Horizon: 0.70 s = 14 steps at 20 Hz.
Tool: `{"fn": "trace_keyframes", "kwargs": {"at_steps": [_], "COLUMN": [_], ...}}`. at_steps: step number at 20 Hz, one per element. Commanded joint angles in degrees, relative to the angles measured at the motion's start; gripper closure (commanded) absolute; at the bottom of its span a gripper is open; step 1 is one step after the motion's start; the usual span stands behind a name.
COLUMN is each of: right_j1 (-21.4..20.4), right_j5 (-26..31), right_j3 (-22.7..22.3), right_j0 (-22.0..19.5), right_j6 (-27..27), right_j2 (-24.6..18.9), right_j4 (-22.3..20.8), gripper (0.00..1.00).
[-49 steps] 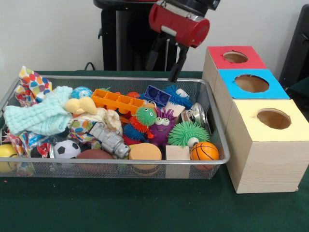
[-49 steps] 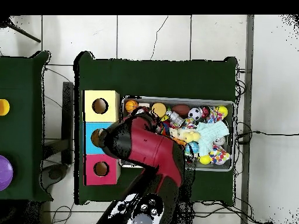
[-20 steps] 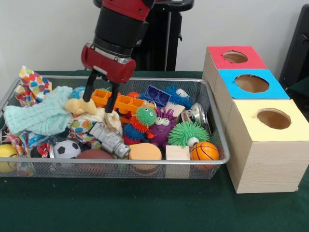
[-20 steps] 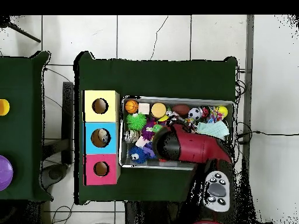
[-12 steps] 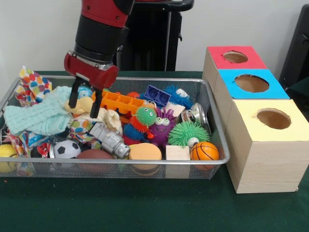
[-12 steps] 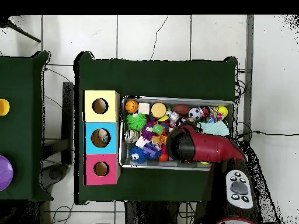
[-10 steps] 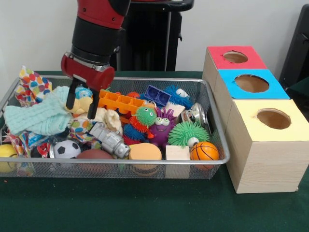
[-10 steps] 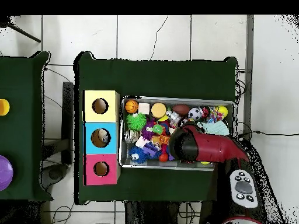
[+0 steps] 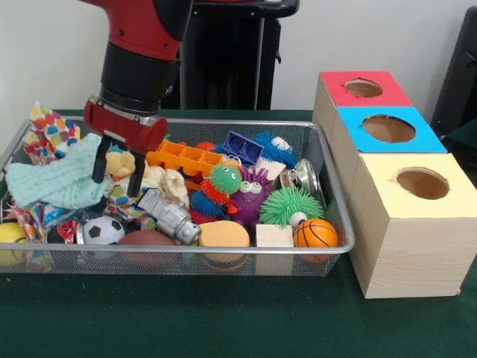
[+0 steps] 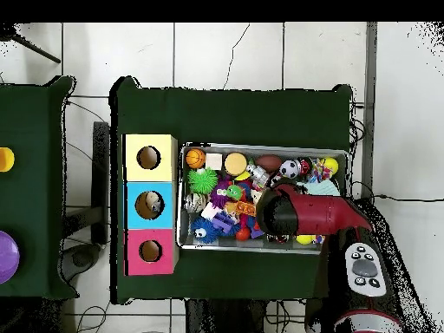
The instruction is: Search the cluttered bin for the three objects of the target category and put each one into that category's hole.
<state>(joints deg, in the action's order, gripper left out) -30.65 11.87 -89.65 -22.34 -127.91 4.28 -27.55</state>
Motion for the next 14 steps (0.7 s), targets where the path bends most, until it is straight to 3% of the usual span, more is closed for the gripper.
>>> {"fn": "trace_keyframes", "kwargs": {"at_steps": [1, 14], "right_j1": [4.76, 8.58], "right_j5": [-2.03, -4.51], "right_j3": [3.45, 7.33], "right_j0": [-0.07, -0.71], "right_j6": [5.4, 3.2], "right_j2": [-5.62, -7.08], "right_j4": [-6.27, -10.12], "gripper": [0.0, 0.0]}}
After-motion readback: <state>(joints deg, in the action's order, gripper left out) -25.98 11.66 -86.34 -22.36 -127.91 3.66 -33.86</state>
